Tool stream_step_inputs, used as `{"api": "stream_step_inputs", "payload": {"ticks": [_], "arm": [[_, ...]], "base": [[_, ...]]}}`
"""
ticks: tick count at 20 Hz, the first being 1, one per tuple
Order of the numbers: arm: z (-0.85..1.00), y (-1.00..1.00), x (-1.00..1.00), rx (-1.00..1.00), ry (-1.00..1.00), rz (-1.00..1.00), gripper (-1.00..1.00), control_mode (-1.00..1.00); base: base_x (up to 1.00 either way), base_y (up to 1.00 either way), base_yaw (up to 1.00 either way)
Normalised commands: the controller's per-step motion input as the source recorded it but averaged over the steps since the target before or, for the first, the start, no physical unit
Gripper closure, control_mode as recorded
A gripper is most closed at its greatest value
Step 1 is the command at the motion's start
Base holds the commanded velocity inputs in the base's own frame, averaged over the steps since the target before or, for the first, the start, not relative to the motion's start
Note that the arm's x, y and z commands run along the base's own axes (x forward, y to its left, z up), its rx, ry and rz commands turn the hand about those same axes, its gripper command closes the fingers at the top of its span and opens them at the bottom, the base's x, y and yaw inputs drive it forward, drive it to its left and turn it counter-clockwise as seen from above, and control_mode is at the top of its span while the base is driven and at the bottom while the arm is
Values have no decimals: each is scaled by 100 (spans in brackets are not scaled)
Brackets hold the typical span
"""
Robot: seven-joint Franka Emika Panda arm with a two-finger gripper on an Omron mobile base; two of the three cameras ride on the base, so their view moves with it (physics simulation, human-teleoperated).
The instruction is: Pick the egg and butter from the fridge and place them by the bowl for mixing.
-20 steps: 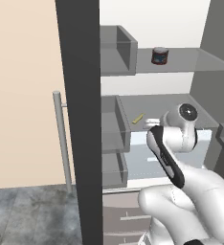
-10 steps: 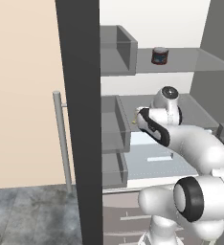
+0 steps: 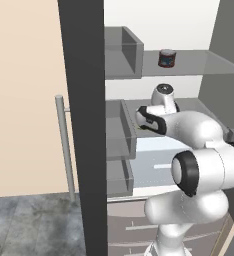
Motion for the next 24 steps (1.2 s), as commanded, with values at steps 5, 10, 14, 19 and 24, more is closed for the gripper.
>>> {"api": "stream_step_inputs", "payload": {"ticks": [5,10,14,19,24], "arm": [[-32,6,42,-4,3,7,-100,-100],[-18,1,38,0,0,4,-100,-100],[-23,0,31,0,1,2,-100,-100],[-15,0,34,0,2,0,-100,-100],[-9,0,25,1,5,0,-100,-100]], "base": [[0,0,0],[0,0,0],[0,0,0],[0,0,0],[0,0,0]]}}
